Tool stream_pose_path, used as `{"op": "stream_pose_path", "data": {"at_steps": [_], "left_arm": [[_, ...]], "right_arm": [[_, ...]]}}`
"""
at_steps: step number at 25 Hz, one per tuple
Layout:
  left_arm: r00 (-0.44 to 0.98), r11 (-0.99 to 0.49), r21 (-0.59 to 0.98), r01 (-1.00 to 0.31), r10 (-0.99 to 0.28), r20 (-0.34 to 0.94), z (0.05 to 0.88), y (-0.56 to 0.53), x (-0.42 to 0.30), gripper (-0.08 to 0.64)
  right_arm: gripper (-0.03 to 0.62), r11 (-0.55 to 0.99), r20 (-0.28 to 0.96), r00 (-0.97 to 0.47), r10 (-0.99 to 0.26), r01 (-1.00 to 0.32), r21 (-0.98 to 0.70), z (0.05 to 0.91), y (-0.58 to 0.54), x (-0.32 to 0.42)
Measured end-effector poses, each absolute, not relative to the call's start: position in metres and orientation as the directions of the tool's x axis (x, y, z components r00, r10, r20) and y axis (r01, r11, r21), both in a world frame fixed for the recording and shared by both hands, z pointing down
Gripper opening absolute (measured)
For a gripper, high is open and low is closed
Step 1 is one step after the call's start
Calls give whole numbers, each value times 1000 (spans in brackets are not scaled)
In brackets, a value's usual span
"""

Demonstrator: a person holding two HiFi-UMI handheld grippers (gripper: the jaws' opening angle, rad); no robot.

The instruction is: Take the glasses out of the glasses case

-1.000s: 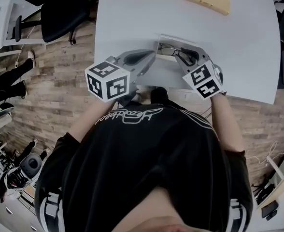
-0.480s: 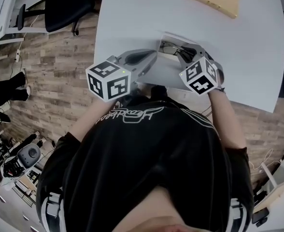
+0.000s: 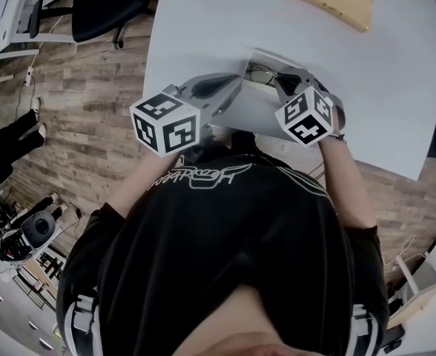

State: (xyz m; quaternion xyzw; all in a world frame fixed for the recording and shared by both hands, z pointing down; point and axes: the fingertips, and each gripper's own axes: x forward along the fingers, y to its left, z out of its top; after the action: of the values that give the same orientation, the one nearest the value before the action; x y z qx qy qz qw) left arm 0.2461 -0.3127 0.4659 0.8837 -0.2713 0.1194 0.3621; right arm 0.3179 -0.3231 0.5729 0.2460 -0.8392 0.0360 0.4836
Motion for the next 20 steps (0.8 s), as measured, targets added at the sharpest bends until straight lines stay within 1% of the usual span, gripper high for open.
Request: {"op": "stream_pose_path", "data": {"at_steps": [12, 20], "left_arm": [[818, -571, 586, -575, -416, 397, 467, -310, 251, 8], [828, -594, 577, -561, -419, 373, 456, -310, 252, 8]], "right_arm": [[23, 895, 832, -417, -367, -401, 193, 573, -321, 315], [21, 880, 824, -401, -400, -419, 223, 567, -320, 316]]}}
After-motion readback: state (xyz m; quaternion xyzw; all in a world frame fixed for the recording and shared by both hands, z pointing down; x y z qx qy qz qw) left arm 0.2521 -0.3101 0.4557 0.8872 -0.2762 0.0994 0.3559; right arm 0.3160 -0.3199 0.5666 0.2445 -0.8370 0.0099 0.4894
